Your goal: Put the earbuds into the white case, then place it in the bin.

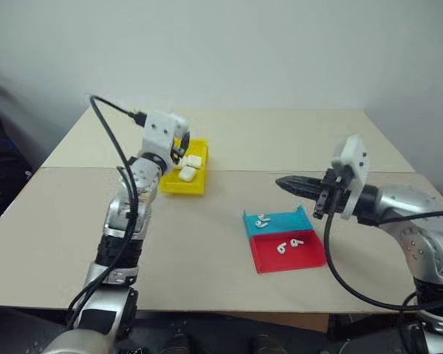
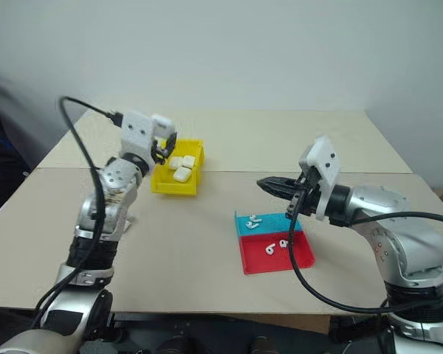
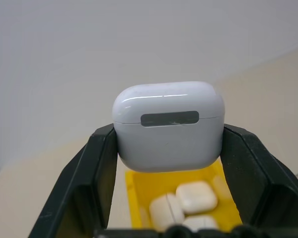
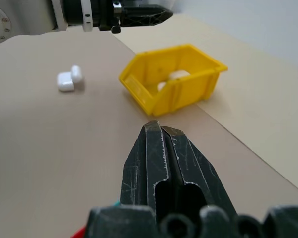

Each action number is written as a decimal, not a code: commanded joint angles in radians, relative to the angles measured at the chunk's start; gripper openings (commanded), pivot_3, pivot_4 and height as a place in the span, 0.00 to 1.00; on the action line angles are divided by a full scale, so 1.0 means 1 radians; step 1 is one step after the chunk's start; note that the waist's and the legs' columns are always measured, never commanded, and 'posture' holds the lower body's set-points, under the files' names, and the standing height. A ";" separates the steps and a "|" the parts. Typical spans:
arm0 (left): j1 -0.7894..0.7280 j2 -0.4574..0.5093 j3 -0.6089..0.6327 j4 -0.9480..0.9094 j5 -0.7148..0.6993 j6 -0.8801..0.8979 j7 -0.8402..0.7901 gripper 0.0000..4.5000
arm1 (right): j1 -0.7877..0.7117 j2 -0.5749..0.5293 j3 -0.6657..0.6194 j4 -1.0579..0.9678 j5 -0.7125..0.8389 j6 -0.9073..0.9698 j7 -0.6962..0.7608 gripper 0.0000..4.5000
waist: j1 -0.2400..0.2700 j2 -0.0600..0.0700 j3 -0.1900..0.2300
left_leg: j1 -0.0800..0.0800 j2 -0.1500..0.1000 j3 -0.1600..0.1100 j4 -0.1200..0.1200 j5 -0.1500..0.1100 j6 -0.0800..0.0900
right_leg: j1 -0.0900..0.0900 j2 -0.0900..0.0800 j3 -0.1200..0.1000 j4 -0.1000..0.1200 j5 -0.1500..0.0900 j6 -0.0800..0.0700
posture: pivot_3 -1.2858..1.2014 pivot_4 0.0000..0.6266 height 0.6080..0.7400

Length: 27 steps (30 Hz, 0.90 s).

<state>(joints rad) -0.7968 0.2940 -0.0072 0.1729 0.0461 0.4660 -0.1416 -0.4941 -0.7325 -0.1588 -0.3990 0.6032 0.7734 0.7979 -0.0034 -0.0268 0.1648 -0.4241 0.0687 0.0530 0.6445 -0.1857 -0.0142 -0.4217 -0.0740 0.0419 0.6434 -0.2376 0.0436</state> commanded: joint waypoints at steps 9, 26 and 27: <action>-0.082 -0.010 -0.048 0.172 0.036 0.045 -0.038 0.70 | 0.004 -0.014 -0.004 -0.055 0.007 0.056 -0.100 0.03 | 0.000 0.000 0.000 | -0.001 0.000 0.000 -0.001 0.000 0.000 | 0.000 0.000 0.000 -0.001 0.000 0.000 | 0.52 0.24 1.00; 0.092 -0.069 0.124 -0.244 -0.264 -0.069 -0.175 0.99 | 0.045 -0.094 -0.006 -0.058 -0.039 -0.046 -0.025 0.03 | -0.003 0.000 0.000 | -0.001 0.000 0.000 -0.001 0.000 0.000 | 0.000 -0.001 0.000 -0.002 0.000 0.000 | 0.52 0.24 1.00; 0.129 -0.034 0.110 -0.289 -0.273 -0.071 -0.225 0.99 | 0.075 -0.114 -0.022 -0.061 -0.044 -0.093 0.017 0.03 | -0.006 0.000 0.000 | 0.000 0.000 0.000 -0.001 0.000 0.000 | 0.001 -0.001 0.000 -0.002 0.000 0.000 | 0.52 0.24 1.00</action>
<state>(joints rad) -0.7025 0.2245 0.1054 -0.0416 -0.2010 0.4129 -0.2986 -0.4383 -0.8219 -0.1339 -0.4252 0.5706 0.7590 0.7612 -0.0094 -0.0266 0.1647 -0.4234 0.0686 0.0533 0.6428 -0.1858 -0.0144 -0.4205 -0.0747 0.0421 0.6419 -0.2376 0.0437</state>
